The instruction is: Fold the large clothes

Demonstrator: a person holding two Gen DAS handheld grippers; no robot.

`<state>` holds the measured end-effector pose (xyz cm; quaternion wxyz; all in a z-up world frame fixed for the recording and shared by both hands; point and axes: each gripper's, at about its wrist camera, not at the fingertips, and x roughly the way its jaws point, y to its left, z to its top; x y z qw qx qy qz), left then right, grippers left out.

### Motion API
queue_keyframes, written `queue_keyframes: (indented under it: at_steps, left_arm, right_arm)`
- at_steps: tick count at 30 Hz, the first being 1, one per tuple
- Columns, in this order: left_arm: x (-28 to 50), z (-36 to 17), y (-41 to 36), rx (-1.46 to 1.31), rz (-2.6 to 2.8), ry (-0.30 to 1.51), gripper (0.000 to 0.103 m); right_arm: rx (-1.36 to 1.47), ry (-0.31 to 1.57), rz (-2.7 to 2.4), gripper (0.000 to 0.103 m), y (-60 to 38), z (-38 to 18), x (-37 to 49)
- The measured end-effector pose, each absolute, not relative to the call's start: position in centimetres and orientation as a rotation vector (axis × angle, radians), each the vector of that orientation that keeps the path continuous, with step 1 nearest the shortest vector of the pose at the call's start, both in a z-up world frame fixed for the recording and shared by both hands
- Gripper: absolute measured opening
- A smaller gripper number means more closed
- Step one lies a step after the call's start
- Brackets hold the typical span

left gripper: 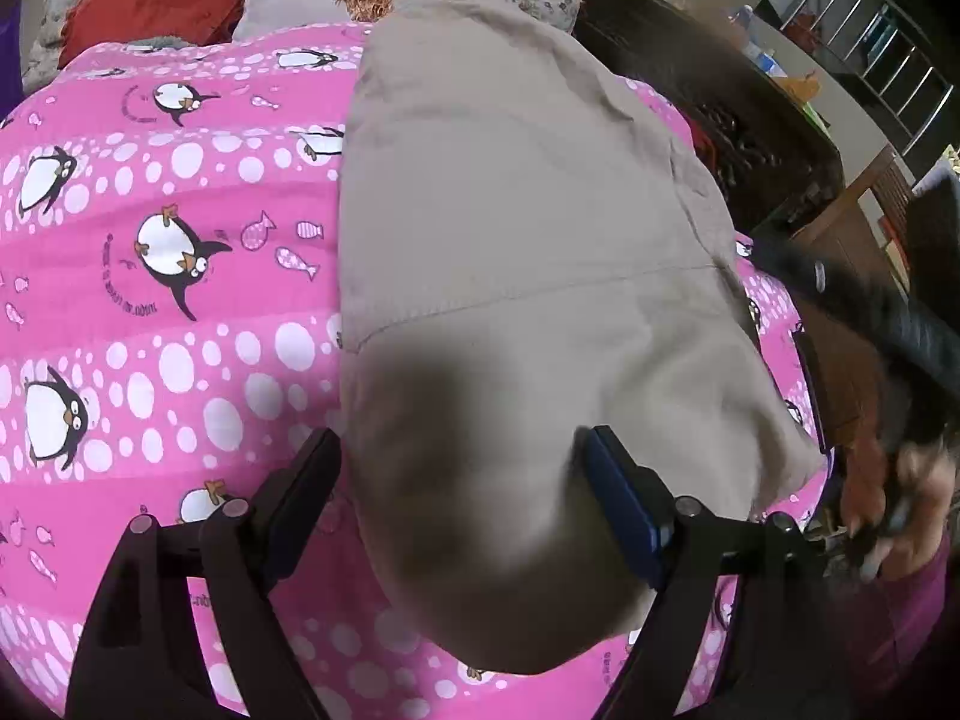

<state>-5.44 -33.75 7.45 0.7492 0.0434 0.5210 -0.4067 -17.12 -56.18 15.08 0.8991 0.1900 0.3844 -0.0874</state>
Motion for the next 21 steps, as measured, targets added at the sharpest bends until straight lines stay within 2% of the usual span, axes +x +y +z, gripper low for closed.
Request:
queue_keyframes:
  at_steps: [2, 4, 6, 9, 10, 11, 12, 13, 17, 21]
  left_arm:
    - [-5.5, 7.5, -34.0, 0.094, -0.883, 1.136, 0.083]
    - [-5.1, 7.1, -34.2, 0.101, -0.885, 1.139, 0.083]
    - [-5.1, 7.1, -34.6, 0.117, -0.880, 1.140, 0.083]
    - [-4.9, 7.5, -34.4, 0.118, -0.883, 1.129, 0.083]
    - [-4.7, 7.6, -34.2, 0.102, -0.899, 1.126, 0.083]
    - [-4.0, 7.7, -34.0, 0.065, -0.923, 1.125, 0.083]
    - [-3.3, 7.8, -33.7, 0.021, -0.944, 1.128, 0.083]
    - [-2.7, 7.8, -33.6, -0.017, -0.956, 1.137, 0.085]
    - [0.0, 6.6, -34.0, -0.130, -1.011, 1.202, 0.091]
    - [1.6, 4.6, -35.7, -0.138, -1.033, 1.280, 0.091]
  right_arm:
    - [0.338, 0.839, -0.188, 0.042, -54.9, 13.4, -17.6]
    - [0.299, 0.937, -0.264, 0.044, -54.8, 9.9, -16.7]
    - [0.390, 0.963, -0.261, 0.044, -55.9, 7.6, -16.3]
    - [0.490, 0.891, -0.227, 0.047, -57.4, 8.9, -17.2]
    - [0.494, 0.845, -0.210, 0.051, -57.7, 9.7, -17.5]
    - [0.491, 0.797, -0.189, 0.065, -57.9, 10.5, -17.9]
    - [0.489, 0.767, -0.170, 0.074, -58.2, 11.0, -18.2]
    - [0.491, 0.741, -0.144, 0.088, -58.5, 11.4, -18.3]
    - [0.531, 0.773, -0.091, 0.090, -60.0, 9.8, -16.8]
    - [0.659, 0.811, 0.018, 0.090, -61.1, 6.9, -14.2]
